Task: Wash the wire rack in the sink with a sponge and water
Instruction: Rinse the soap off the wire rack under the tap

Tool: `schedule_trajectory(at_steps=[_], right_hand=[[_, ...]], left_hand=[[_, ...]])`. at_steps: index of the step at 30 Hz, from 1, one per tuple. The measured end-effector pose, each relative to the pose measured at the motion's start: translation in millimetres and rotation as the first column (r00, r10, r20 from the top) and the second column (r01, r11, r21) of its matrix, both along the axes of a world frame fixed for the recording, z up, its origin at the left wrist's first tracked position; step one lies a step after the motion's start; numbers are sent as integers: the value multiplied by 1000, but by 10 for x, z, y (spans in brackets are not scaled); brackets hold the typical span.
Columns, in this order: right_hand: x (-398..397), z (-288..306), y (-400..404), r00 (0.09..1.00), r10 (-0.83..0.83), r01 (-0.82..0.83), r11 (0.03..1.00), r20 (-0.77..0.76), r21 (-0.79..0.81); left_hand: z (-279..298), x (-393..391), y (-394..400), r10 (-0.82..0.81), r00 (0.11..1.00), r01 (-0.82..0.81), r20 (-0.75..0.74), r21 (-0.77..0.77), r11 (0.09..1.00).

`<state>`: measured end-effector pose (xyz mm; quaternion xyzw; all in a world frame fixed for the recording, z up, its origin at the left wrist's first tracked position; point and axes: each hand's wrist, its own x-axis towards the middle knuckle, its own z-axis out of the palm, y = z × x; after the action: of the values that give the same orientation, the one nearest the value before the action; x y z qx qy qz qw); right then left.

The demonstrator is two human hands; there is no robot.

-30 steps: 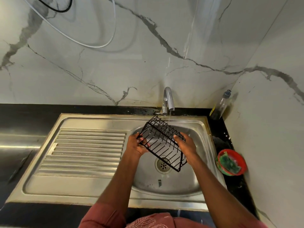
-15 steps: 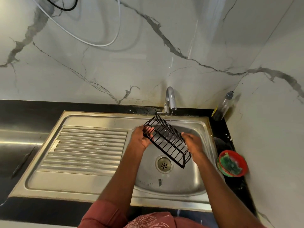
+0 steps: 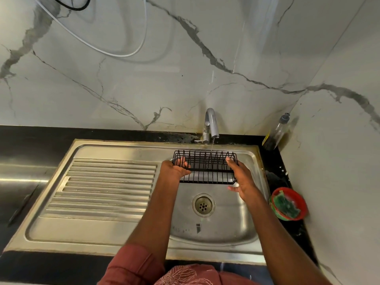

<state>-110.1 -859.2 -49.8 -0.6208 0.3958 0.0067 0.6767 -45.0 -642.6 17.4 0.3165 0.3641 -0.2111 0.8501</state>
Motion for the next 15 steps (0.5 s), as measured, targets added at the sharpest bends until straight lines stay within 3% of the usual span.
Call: schedule_trajectory(at_steps=[1,3,5,6,9,10,15], right_hand=[[12,8,10,1000,-17,16,999,21,28],[44,32,38,996,-49,49,999,78,-7],[116,44,87,992,-23,37,993,122,-115],[150,43,112,992,6,17,985,130,-172],[266,45,243,992,71,-39,960,106,-278],[311,43,298,990,88,-51,952,111,-300],[414,193,571,993,100,-70,928,64,-367]], left_hand=[[-41,116,-26,34,993,-31,-110,23,999],[-93,174,-29,128,985,-135,-118,-52,989],[-126,185,10,144,978,-153,-154,-50,987],[-54,195,36,140,971,-167,-195,-125,978],[-19,319,120,141,953,-134,-268,44,990],[-29,324,175,124,953,-76,-278,177,981],[-265,409,436,207,921,-221,-331,-4,975]])
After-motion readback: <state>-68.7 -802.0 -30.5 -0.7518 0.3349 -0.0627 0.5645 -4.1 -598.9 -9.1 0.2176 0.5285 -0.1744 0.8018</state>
